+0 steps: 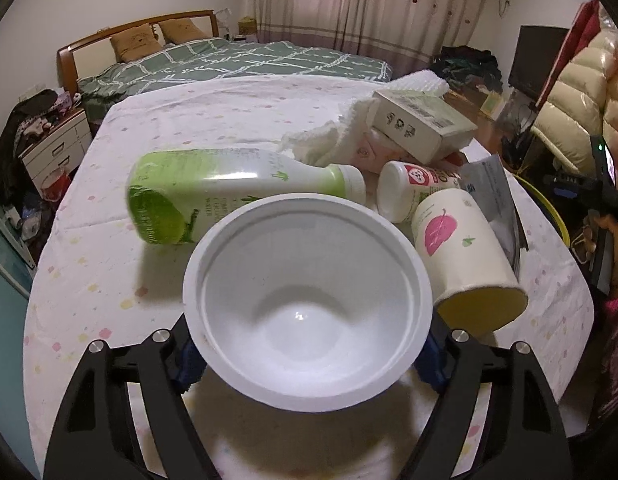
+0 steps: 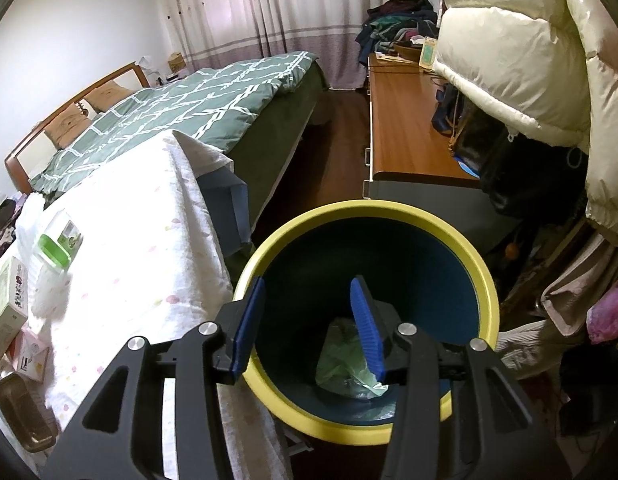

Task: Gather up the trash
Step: 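Grasp the white plastic bowl by its rim with the left tool, then carry the white bowl with the left tool and release it into the bin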

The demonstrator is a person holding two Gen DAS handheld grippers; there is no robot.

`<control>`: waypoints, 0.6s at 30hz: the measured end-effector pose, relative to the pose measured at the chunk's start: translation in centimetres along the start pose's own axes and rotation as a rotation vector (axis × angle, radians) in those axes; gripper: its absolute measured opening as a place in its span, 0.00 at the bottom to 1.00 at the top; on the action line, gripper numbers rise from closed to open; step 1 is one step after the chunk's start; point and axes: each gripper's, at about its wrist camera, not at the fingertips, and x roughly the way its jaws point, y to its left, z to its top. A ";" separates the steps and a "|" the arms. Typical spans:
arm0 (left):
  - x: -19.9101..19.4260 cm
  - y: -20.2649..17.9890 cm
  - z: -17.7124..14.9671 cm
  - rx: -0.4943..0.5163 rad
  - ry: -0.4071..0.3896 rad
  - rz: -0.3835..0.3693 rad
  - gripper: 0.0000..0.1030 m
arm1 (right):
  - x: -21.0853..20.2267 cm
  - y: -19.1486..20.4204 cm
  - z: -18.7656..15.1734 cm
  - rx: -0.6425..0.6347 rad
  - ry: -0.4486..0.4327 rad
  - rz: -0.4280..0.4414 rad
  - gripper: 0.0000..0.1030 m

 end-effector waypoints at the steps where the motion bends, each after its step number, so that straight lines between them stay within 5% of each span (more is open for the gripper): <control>1: -0.4 0.2 0.0 -0.007 -0.010 0.007 0.78 | -0.1 0.0 0.0 -0.001 -0.001 0.003 0.42; 11: -6.7 -1.6 0.0 0.068 -0.105 0.039 0.78 | -1.2 0.9 -0.3 -0.015 -0.019 0.026 0.42; 18: -8.7 -5.8 2.3 0.139 -0.134 -0.040 0.78 | -3.0 -0.6 -0.6 -0.003 -0.049 0.021 0.42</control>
